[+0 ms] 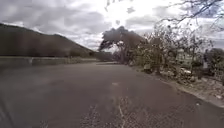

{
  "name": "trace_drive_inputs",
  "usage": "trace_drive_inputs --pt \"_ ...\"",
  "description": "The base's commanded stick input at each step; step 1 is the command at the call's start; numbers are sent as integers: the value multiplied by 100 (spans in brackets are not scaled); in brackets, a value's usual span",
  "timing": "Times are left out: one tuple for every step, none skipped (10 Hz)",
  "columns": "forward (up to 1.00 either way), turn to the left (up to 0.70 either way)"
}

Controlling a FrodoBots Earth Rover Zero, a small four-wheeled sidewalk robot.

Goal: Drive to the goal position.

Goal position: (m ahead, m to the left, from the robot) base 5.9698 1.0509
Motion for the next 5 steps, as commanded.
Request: trace_drive_inputs --pt "70 0" --pt "70 0" --pt "70 0" --pt "70 0" --pt "70 0"
